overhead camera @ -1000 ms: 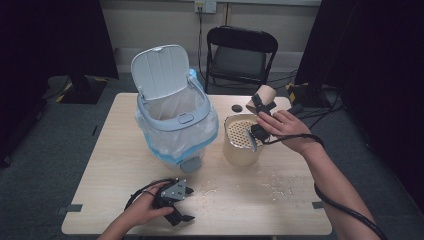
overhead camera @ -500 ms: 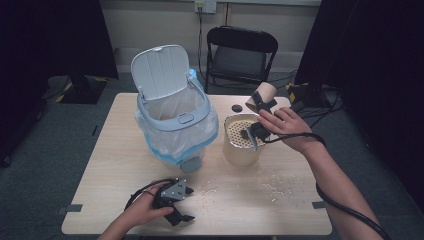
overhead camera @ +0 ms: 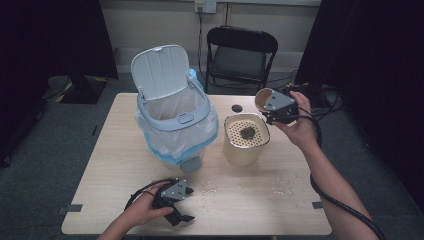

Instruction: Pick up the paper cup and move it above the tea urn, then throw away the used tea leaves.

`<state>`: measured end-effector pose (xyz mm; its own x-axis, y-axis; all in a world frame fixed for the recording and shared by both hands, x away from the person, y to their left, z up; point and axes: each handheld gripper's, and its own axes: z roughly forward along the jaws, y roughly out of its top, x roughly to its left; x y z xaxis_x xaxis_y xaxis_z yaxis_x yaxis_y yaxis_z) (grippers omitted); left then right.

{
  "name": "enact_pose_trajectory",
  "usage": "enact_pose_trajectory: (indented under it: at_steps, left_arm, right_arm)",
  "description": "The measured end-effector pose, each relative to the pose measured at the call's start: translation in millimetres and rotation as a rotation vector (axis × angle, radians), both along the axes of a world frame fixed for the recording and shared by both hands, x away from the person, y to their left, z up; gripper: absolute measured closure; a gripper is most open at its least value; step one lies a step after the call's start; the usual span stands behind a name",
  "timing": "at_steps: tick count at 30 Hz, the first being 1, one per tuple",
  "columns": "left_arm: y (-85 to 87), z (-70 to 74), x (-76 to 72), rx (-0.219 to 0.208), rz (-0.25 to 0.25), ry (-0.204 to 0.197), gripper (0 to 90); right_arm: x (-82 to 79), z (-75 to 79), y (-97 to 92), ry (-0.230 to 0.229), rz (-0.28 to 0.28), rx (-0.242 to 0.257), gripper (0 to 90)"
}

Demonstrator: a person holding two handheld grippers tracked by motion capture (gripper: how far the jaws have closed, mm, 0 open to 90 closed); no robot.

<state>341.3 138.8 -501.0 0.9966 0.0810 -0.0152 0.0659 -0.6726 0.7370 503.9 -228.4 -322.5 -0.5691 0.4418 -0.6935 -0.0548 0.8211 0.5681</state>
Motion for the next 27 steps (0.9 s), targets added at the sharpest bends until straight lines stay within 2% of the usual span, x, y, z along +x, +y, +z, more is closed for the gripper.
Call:
enact_pose_trajectory:
  at_steps: [3, 5, 7, 9, 11, 14, 16, 22, 23, 27]
  left_arm:
    - [0.0, 0.0, 0.1, 0.0, 0.0, 0.0, 12.0]
    - [0.0, 0.0, 0.0, 0.0, 0.0, 0.0, 12.0]
    - [0.0, 0.0, 0.0, 0.0, 0.0, 0.001, 12.0]
    - [0.0, -0.1, 0.0, 0.0, 0.0, 0.001, 12.0]
    - [0.0, 0.0, 0.0, 0.0, 0.0, 0.001, 12.0]
    - [0.0, 0.0, 0.1, 0.0, 0.0, 0.0, 12.0]
    - [0.2, 0.3, 0.4, 0.005, -0.004, -0.003, 12.0]
    - [0.0, 0.0, 0.0, 0.0, 0.0, 0.001, 12.0]
    - [0.4, 0.7, 0.8, 0.005, -0.002, -0.017, 12.0]
    - [0.4, 0.6, 0.7, 0.004, -0.001, -0.016, 12.0]
  right_arm:
    - [1.8, -2.5, -4.7, 0.053, -0.035, 0.079, 27.0]
    - [2.5, -3.1, -6.2, 0.06, -0.04, 0.095, 27.0]
    - [3.5, -4.4, -10.0, 0.09, -0.048, 0.167, 27.1]
    - [3.8, -4.6, -12.3, 0.104, -0.059, 0.205, 27.1]
    - [4.7, -3.9, -15.2, 0.133, -0.065, 0.264, 27.1]
    - [5.1, -3.1, -17.1, 0.145, -0.07, 0.29, 27.2]
    - [5.4, -2.7, -19.3, 0.17, -0.07, 0.327, 27.1]
    - [4.1, -3.7, -15.0, 0.209, -0.077, 0.349, 27.1]
    - [3.9, -3.1, -13.9, 0.214, -0.074, 0.358, 27.1]
    - [3.3, -0.1, -9.1, 0.234, -0.071, 0.384, 27.0]
